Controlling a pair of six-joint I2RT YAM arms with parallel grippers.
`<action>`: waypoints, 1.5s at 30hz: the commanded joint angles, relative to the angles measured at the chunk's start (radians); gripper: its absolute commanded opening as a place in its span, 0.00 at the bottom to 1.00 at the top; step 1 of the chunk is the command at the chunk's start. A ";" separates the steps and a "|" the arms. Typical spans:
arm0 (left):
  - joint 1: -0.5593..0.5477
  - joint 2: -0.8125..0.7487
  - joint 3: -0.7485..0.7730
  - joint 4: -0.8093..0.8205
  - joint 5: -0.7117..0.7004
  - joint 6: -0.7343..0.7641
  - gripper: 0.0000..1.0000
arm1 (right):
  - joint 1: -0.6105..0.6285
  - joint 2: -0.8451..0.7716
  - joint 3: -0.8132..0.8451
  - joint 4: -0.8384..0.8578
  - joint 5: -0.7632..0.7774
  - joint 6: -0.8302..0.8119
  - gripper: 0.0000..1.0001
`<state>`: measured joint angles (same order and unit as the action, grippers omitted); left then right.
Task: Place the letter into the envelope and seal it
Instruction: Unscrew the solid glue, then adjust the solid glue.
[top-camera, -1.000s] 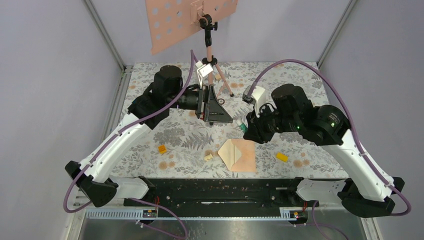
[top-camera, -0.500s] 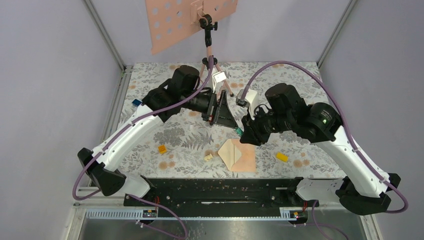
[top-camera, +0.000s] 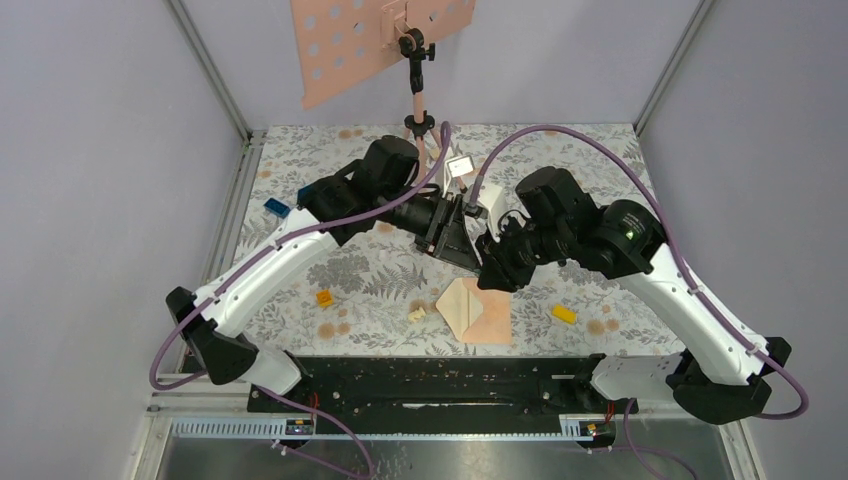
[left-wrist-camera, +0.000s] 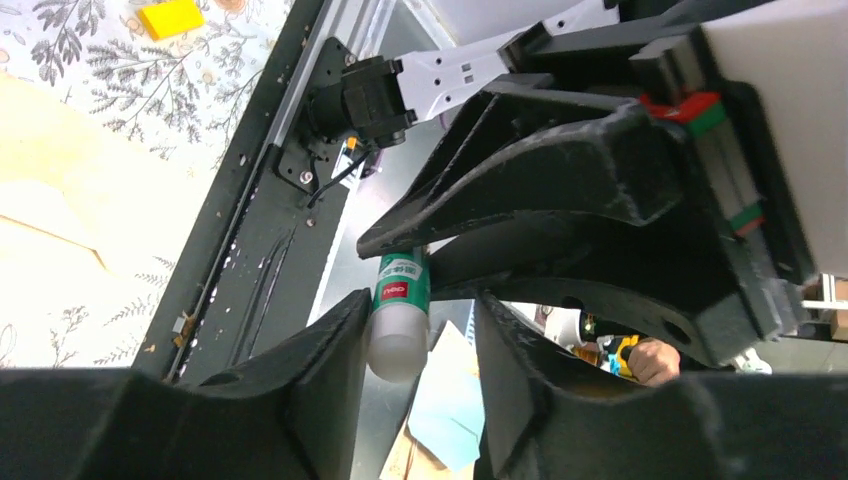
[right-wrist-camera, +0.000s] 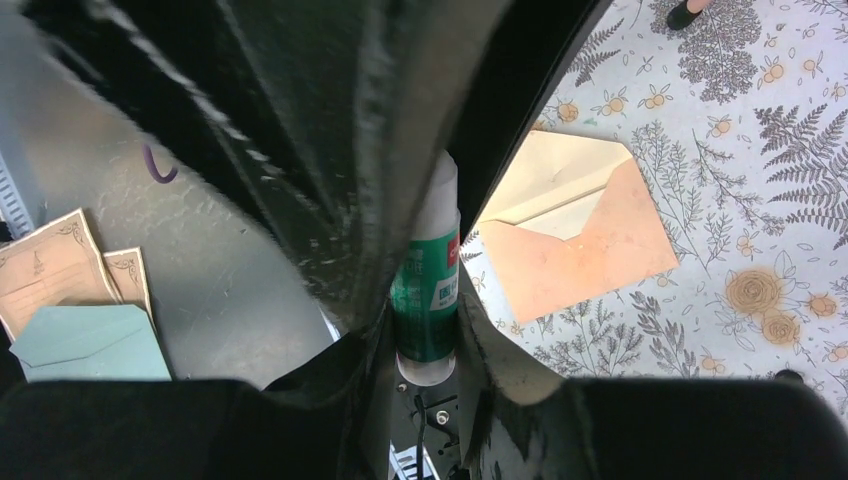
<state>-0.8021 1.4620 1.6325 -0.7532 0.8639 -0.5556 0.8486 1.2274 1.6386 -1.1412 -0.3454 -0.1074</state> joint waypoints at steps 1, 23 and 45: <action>-0.014 0.016 0.049 -0.016 0.019 0.036 0.39 | -0.002 0.007 0.006 -0.012 -0.010 -0.028 0.00; -0.001 0.024 0.076 -0.026 -0.004 0.046 0.25 | -0.002 -0.005 -0.027 -0.038 0.014 -0.036 0.00; 0.032 -0.023 0.016 0.003 -0.040 0.038 0.00 | -0.003 -0.200 -0.189 0.190 0.168 0.099 0.90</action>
<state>-0.7891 1.4982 1.6535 -0.8139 0.8364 -0.5159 0.8486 1.1381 1.5043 -1.0775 -0.2588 -0.0772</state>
